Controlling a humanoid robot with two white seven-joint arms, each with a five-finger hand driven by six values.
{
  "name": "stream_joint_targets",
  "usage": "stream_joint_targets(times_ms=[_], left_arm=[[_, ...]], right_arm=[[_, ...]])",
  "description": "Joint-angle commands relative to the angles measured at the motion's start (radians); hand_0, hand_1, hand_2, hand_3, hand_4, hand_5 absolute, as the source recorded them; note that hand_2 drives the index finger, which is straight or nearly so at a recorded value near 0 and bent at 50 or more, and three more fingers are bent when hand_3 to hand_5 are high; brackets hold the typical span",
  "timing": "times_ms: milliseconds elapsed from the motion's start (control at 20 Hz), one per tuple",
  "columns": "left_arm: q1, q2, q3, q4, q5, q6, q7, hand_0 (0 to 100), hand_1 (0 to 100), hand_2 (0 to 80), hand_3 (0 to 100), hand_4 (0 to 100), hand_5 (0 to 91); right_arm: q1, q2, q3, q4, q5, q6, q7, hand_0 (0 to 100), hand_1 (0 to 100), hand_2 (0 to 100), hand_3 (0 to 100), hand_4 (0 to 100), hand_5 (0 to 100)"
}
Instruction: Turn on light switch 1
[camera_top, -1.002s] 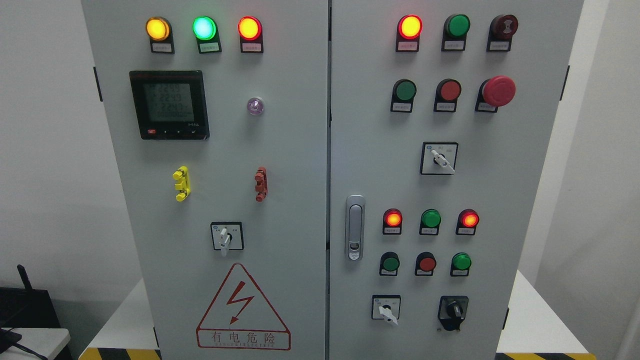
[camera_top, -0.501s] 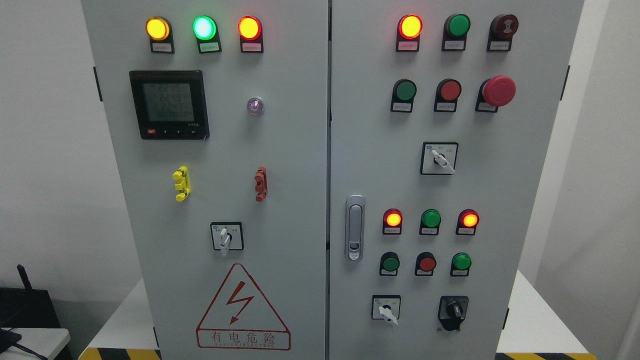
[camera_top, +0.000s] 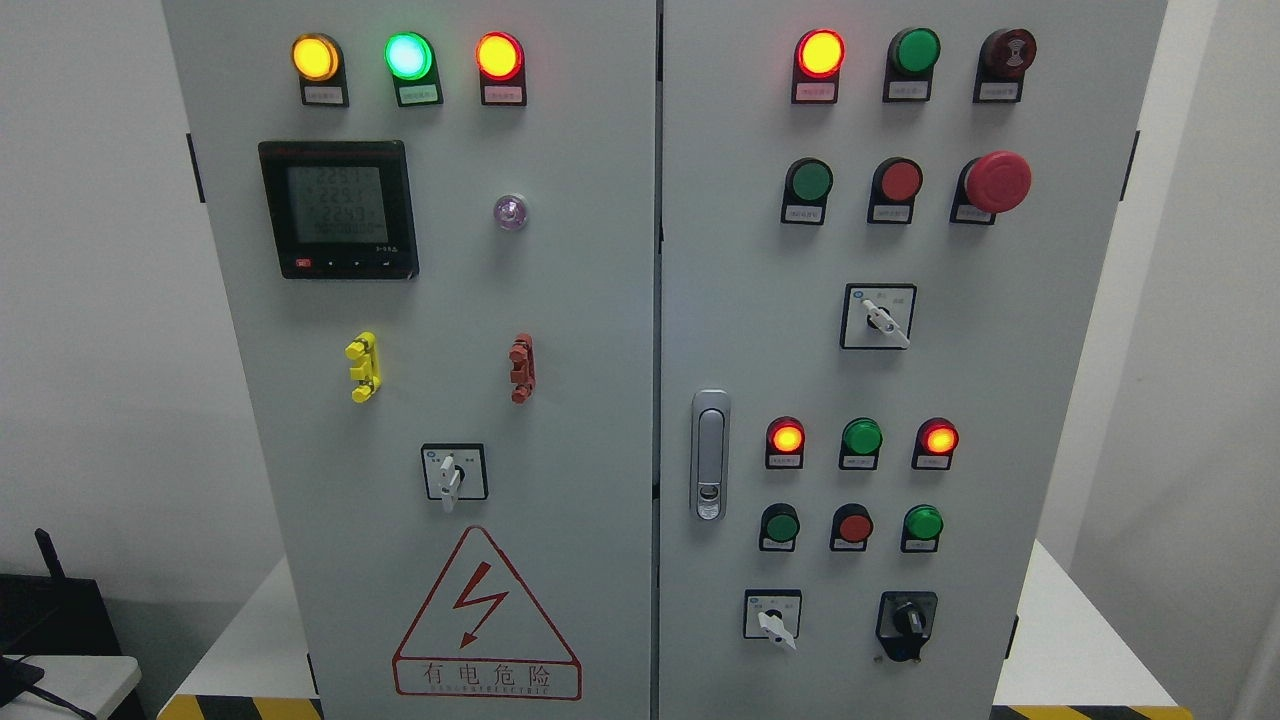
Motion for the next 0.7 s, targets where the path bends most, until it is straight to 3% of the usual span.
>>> stream_joint_targets(times_ms=[0, 150, 301, 651], left_arm=[[-0.077, -0.066, -0.236, -0.075, -0.059, 0.029, 0.032, 24, 0, 36.5, 55, 68, 43.0], [-0.094, -0.098, -0.309, -0.076, -0.075, 0.080, 0.044, 23, 3, 37.6, 57, 70, 45.3], [-0.103, -0.111, -0.357, -0.079, -0.146, 0.086, 0.075, 22, 5, 38.2, 58, 70, 47.6], [-0.197, -0.123, -0.478, -0.079, -0.164, 0.252, 0.214, 19, 10, 40.3, 62, 73, 52.8]], right_arm=[[0.001, 0.000, 0.017, 0.000, -0.025, -0.001, 0.000, 12, 39, 0, 0, 0, 0], [0.001, 0.000, 0.017, 0.000, -0.025, -0.001, 0.000, 12, 39, 0, 0, 0, 0], [-0.001, -0.001, 0.017, 0.000, -0.025, 0.001, 0.000, 12, 39, 0, 0, 0, 0], [-0.001, 0.000, 0.017, 0.000, -0.025, 0.001, 0.000, 12, 39, 0, 0, 0, 0]])
